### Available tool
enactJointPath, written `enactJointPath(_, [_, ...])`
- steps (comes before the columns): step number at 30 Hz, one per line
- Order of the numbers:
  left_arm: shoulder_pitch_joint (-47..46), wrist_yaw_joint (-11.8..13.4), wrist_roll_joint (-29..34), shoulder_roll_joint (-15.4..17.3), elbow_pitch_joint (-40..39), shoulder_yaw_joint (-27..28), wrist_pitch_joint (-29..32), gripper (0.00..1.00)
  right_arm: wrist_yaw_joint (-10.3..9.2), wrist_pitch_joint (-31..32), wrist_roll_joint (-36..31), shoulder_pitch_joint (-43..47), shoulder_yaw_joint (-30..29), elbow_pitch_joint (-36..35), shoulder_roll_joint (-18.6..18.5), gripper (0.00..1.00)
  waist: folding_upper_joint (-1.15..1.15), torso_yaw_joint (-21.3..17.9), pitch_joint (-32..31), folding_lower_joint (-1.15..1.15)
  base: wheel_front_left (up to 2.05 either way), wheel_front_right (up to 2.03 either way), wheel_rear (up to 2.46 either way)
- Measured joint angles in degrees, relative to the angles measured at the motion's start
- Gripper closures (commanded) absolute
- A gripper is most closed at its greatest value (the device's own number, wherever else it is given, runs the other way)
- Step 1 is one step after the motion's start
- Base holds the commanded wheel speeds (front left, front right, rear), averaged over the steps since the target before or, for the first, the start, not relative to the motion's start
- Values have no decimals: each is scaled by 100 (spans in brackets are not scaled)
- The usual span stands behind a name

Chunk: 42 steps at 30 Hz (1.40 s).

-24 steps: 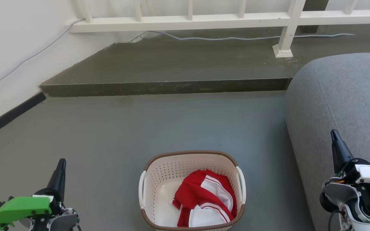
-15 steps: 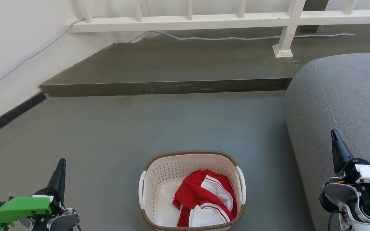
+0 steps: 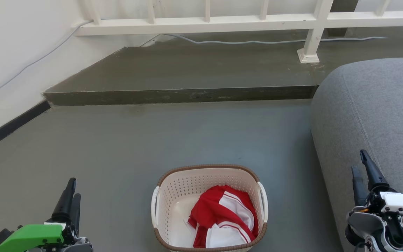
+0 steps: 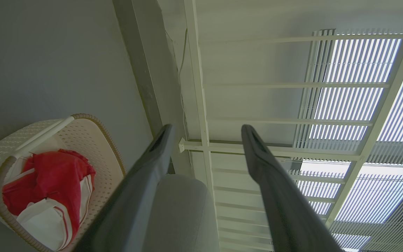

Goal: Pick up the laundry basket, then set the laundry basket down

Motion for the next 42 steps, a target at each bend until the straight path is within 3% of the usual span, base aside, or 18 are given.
enactJointPath(14, [-15, 0, 533, 107, -224, -168, -304, 0, 0, -335, -671, 1, 181, -98, -132, 0, 0, 3, -17, 0, 0, 0, 0])
enactJointPath(24, [-48, 0, 1538, 387, -388, -438, -572, 0, -12, -577, -1858, -18, 450, -213, -434, 0, 0, -9, -43, 0, 0, 0, 0])
enactJointPath(42, [-181, 253, 3538, 697, -730, -811, -923, 0, -336, -921, -3979, -130, 981, -572, -680, 0, 0, -20, -64, 0, 0, 0, 0])
